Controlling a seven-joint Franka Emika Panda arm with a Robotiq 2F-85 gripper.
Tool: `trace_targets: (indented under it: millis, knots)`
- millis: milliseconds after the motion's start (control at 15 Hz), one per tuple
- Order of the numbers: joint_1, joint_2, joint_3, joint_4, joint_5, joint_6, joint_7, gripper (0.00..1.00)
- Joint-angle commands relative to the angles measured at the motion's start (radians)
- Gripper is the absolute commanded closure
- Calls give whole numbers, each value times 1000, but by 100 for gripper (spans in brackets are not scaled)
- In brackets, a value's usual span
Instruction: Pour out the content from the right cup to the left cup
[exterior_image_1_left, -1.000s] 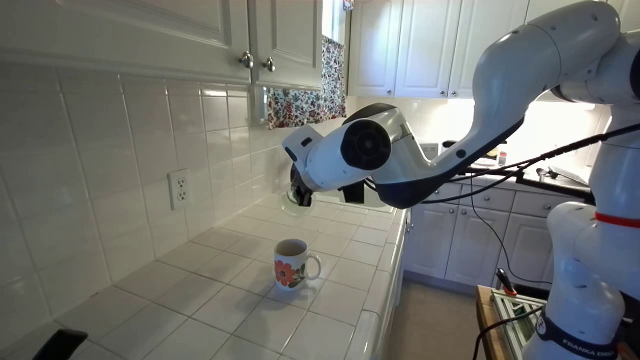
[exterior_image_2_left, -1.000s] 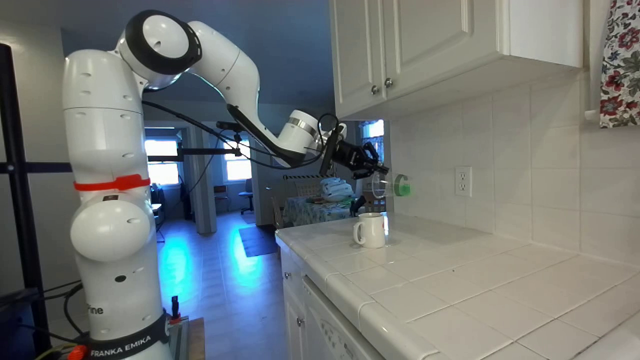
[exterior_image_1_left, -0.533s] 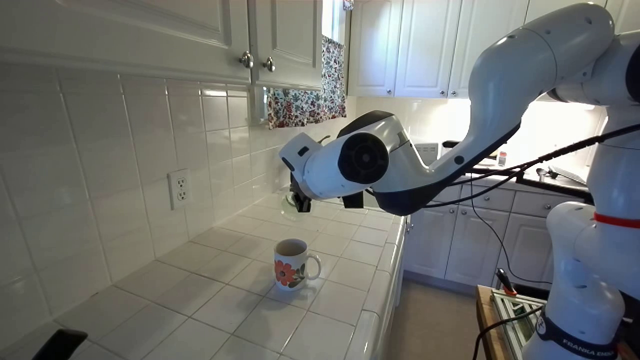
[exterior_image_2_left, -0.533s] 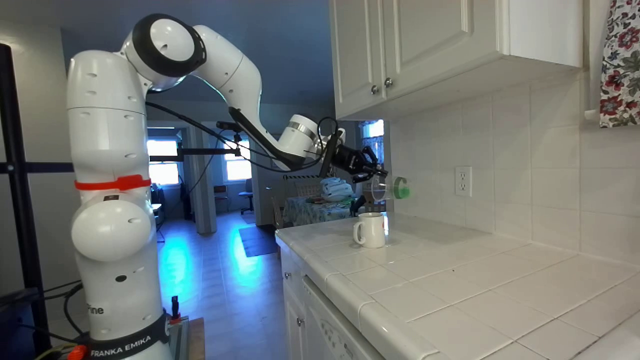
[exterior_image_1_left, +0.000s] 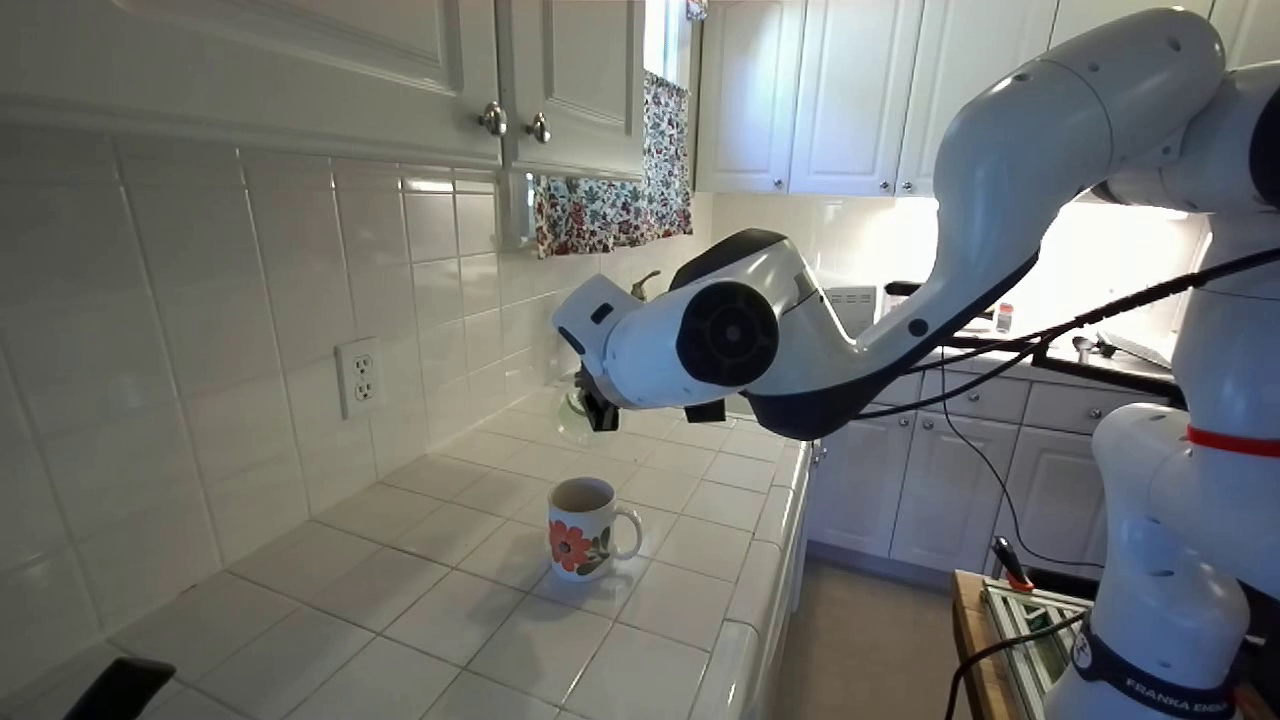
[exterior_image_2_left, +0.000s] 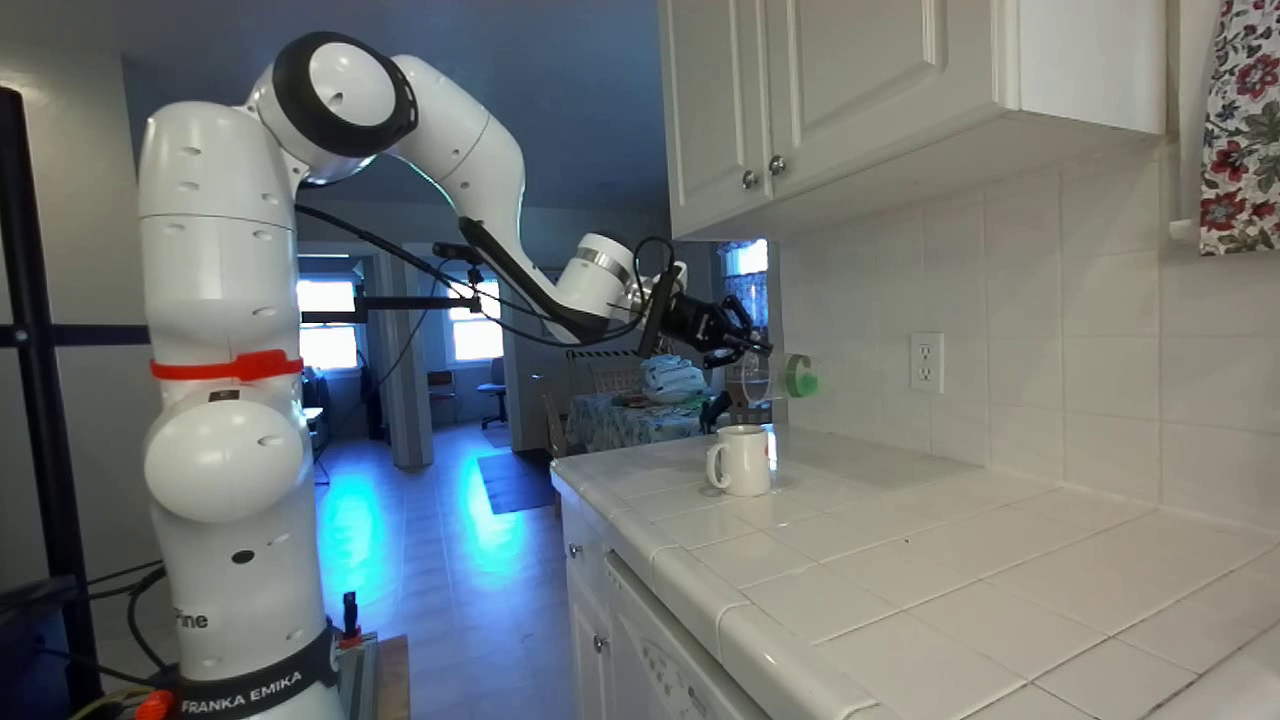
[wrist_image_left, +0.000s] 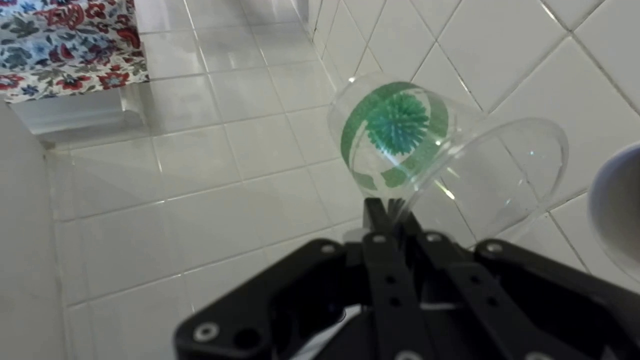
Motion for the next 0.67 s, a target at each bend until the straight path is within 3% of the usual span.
trace_targets:
  millis: [0,600]
  knots:
    - [13,26,3,26,-54,-51,-25,98]
    - [23,46,7,36,-97,-92,-25,98]
